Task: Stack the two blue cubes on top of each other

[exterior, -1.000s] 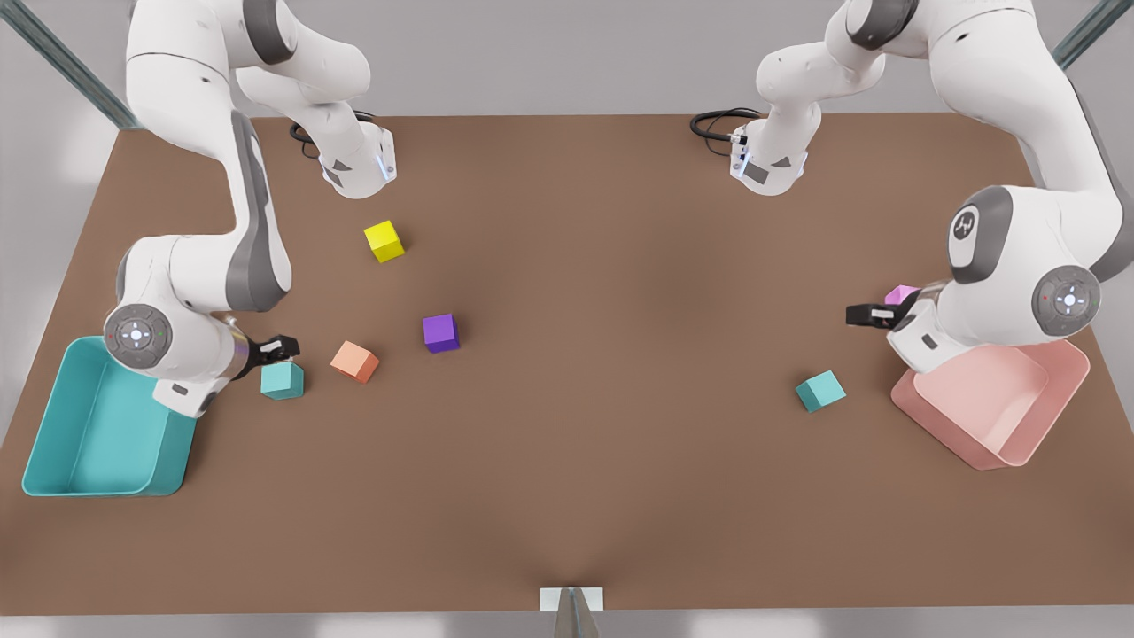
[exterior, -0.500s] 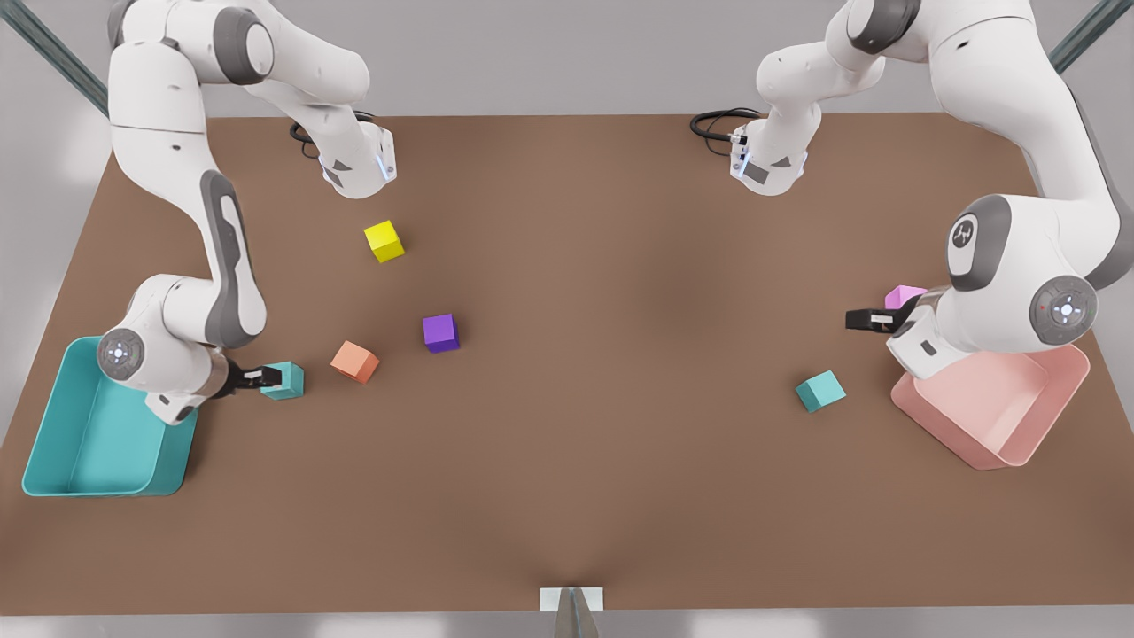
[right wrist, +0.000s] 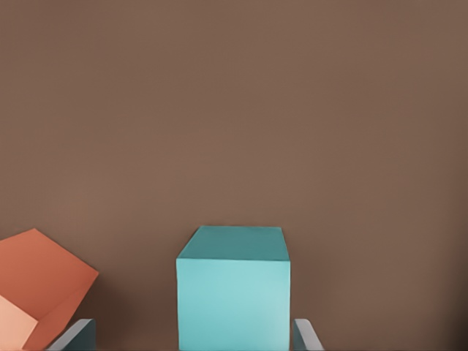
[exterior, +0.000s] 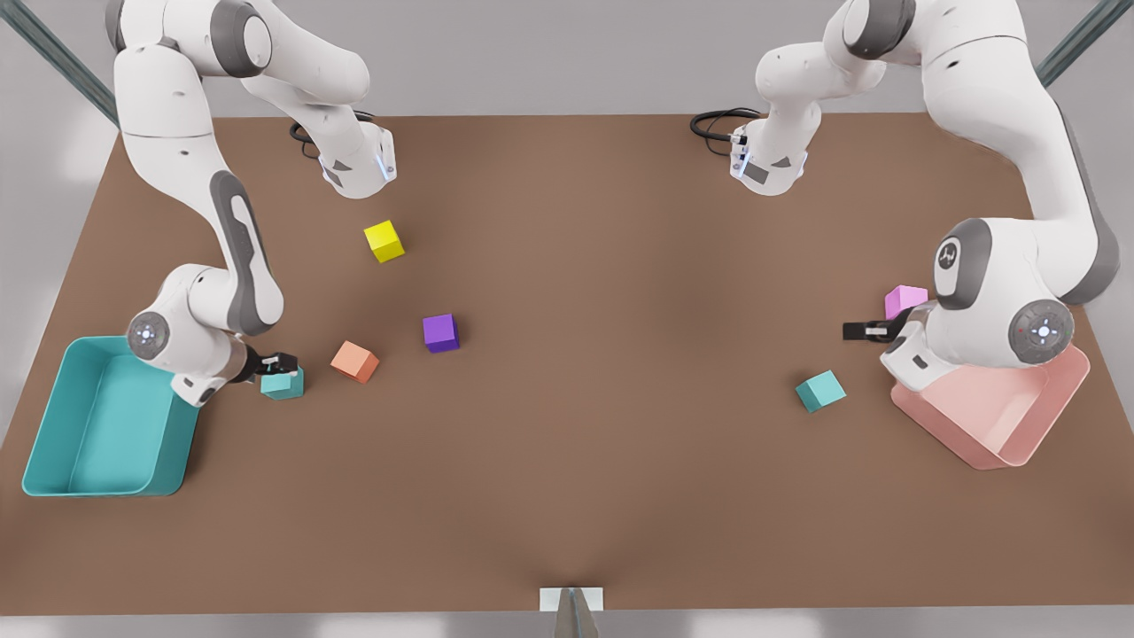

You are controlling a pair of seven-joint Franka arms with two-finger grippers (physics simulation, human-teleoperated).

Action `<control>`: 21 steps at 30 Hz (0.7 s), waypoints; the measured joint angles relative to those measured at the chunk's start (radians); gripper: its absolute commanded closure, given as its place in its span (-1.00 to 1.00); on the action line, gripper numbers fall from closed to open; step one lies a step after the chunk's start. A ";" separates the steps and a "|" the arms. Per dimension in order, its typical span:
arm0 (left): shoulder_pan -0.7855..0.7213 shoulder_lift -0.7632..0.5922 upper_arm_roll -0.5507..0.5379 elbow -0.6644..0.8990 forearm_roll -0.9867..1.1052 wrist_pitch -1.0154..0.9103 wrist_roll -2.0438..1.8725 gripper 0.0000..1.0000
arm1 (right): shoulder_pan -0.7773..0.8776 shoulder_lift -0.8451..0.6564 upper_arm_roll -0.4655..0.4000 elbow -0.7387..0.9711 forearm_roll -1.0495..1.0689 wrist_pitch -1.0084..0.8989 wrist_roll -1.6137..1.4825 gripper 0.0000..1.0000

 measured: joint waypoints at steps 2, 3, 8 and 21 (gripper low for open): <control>-0.044 -0.053 0.023 -0.020 -0.022 0.019 -0.008 -1.00 | 0.000 0.007 -0.001 -0.010 -0.001 0.023 -0.008 -1.00; -0.059 -0.062 0.030 -0.017 -0.030 0.021 -0.011 -1.00 | 0.000 0.012 -0.002 -0.012 -0.001 0.033 -0.012 -1.00; -0.087 -0.067 0.052 -0.014 -0.052 0.023 -0.026 -1.00 | -0.001 0.029 -0.012 -0.023 -0.001 0.070 -0.027 -1.00; -0.088 -0.047 0.053 -0.015 -0.060 0.018 -0.050 -1.00 | -0.002 0.071 -0.015 -0.056 0.000 0.133 -0.051 -1.00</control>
